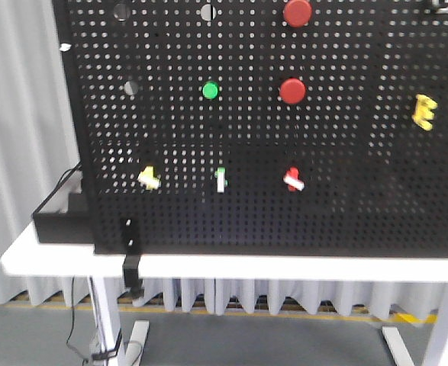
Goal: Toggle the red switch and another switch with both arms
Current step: 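Continue driving close to the pegboard until the switches fill the view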
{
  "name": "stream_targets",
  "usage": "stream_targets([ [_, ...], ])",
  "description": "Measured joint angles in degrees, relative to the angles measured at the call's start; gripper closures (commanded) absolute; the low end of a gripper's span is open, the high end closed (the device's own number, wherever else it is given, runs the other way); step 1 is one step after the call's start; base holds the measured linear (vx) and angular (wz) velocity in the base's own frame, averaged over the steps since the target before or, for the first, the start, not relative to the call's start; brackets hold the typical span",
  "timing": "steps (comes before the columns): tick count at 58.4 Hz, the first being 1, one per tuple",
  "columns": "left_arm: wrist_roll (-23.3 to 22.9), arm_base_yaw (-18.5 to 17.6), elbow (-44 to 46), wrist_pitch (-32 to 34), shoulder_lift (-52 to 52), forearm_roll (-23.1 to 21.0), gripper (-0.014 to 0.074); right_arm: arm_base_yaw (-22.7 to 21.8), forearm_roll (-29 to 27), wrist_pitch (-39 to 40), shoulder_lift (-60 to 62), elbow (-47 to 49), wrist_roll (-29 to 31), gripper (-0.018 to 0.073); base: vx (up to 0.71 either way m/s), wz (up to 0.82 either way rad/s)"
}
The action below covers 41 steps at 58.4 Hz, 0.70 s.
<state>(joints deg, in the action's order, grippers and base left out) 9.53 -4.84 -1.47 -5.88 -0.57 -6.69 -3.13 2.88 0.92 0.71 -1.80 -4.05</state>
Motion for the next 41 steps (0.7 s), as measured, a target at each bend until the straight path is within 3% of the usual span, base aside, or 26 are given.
stream_targets([
  [41,0.00,0.00,0.00,0.00,0.00,0.00,0.0594,0.00,0.00,0.00,0.00,0.00,0.00,0.0566,0.37,0.00],
])
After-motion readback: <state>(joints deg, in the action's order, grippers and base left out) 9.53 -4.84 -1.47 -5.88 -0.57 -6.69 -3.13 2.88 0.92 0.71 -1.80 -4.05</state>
